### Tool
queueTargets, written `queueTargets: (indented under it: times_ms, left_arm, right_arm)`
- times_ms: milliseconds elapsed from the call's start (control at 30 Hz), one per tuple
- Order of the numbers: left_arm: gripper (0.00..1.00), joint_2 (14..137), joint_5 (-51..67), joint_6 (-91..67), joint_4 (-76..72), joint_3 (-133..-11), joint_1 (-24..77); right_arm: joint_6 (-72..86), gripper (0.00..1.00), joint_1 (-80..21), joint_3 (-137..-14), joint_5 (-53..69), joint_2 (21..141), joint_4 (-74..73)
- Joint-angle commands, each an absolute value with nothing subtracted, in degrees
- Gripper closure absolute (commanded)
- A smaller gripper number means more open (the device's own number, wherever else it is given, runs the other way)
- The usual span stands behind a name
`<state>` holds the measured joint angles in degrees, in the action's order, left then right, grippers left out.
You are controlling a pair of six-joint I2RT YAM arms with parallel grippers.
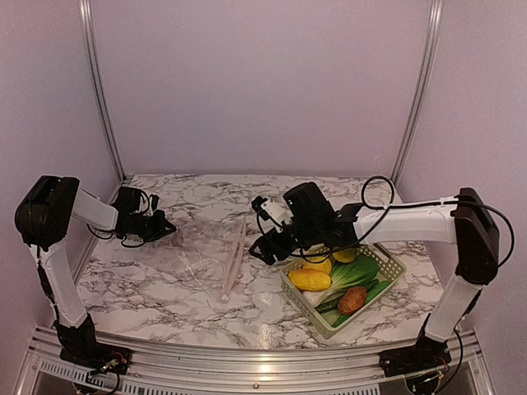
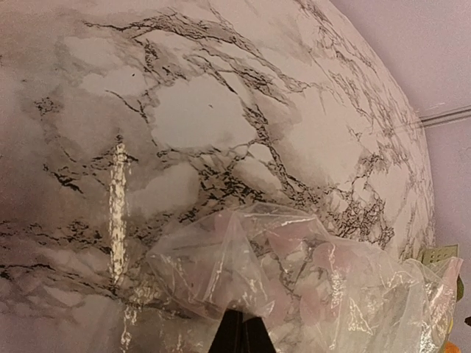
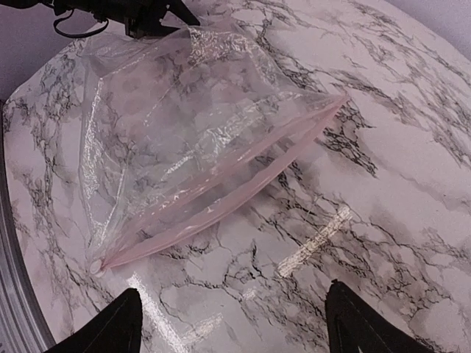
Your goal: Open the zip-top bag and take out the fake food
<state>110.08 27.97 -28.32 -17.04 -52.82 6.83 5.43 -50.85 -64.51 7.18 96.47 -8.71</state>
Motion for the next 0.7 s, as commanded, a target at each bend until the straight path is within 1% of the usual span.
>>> queueTargets:
  times_ms: [0, 400, 667]
  left_arm:
    - [1.0, 107.16, 27.39, -28.74, -18.74, -50.76, 6.59]
    - [1.0, 106.24, 27.27, -29.66, -21.74, -48.09, 6.6]
    - [1.0, 106.34, 27.16, -30.28, -22.73, -47.86, 6.56]
  right_arm:
    - [5.32, 0.18, -49.85, -71.57, 9.98, 102.74, -4.43]
    - [8.55, 0.16, -40.98, -90.75, 9.7, 119.7, -5.39]
    - [11.86, 0.21, -40.06, -94.84, 20.35, 126.7, -2.51]
